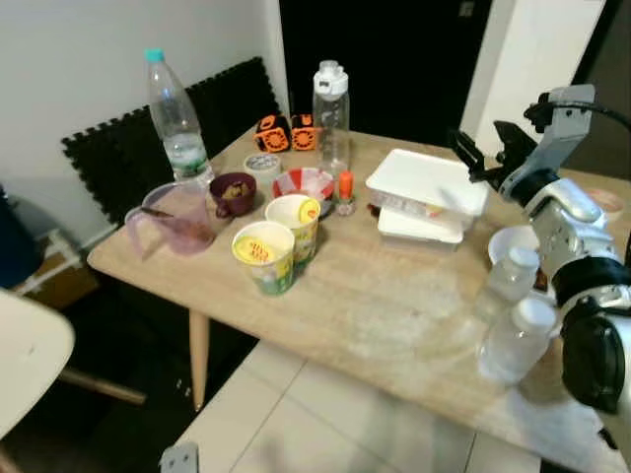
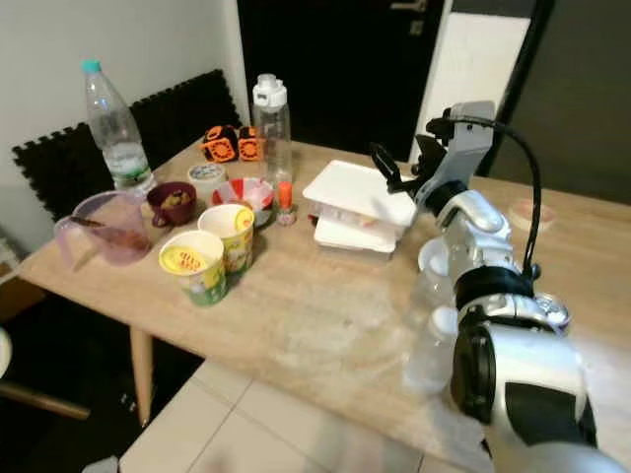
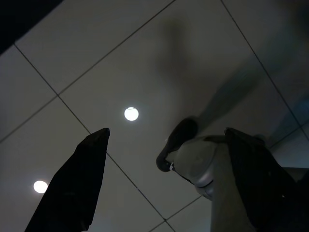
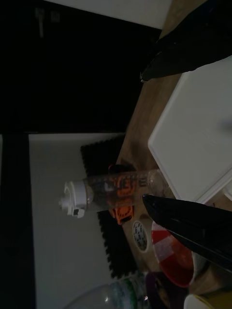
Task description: Restocking fridge
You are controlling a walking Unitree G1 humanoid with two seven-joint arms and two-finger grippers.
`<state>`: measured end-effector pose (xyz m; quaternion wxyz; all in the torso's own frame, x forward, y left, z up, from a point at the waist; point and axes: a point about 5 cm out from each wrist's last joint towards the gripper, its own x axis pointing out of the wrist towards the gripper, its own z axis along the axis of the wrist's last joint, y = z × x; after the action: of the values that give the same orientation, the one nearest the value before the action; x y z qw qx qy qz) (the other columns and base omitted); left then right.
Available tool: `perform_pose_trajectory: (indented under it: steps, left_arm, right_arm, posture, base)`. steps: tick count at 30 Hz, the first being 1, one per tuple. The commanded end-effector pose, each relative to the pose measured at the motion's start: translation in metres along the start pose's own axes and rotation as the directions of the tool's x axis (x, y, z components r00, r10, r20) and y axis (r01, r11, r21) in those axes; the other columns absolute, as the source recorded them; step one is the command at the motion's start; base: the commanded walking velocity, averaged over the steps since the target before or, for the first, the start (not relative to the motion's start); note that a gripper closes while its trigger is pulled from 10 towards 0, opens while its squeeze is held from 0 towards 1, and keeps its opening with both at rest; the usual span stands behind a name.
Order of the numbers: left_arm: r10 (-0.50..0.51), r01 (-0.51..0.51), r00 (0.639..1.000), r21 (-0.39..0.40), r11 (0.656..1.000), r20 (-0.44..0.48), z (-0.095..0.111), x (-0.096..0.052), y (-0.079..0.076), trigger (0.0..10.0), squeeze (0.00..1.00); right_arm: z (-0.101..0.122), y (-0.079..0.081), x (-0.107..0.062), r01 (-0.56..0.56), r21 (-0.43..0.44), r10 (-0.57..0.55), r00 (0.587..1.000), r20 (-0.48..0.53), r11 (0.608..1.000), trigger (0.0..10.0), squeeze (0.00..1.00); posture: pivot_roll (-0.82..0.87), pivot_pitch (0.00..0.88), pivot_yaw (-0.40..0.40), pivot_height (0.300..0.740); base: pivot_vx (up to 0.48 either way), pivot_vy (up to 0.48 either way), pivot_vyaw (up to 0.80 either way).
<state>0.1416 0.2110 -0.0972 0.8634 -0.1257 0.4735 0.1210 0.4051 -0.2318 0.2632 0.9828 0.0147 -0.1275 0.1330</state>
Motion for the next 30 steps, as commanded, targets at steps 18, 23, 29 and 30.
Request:
perform_pose_trajectory:
  steps: [18, 23, 29, 30]
  left_arm:
    - [-0.016, 0.016, 0.999, 0.016, 1.0, -0.038, -0.009, -0.001, -0.001, 10.0, 0.0]
    - [-0.013, 0.014, 0.999, 0.008, 1.0, -0.039, -0.01, -0.001, -0.001, 10.0, 0.0]
    - [-0.012, 0.012, 0.999, 0.016, 1.0, -0.045, -0.011, -0.002, 0.0, 10.0, 0.0]
    - [-0.01, 0.01, 0.999, 0.015, 1.0, -0.045, -0.012, -0.002, 0.0, 10.0, 0.0]
  right_arm:
    - [0.005, -0.024, -0.006, 0.194, -0.039, -0.196, 0.979, -0.054, 0.98, 10.0, 0.0]
    - [0.003, -0.024, -0.007, 0.198, -0.047, -0.201, 0.977, -0.074, 0.979, 10.0, 0.0]
    - [-0.002, -0.026, -0.008, 0.219, -0.055, -0.224, 0.968, -0.111, 0.974, 10.0, 0.0]
    - [-0.003, -0.026, -0.009, 0.224, -0.052, -0.228, 0.967, -0.116, 0.973, 10.0, 0.0]
  posture:
    - [-0.04, 0.0, -0.014, 0.74]
    - [-0.04, 0.0, -0.015, 0.74]
    - [-0.04, 0.0, -0.014, 0.74]
    - [-0.04, 0.0, -0.014, 0.74]
  base:
    - [0.0, -0.052, 0.39]
    - [0.0, -0.47, 0.0]
    - [0.0, -0.469, 0.0]
    - [0.0, -0.442, 0.0]
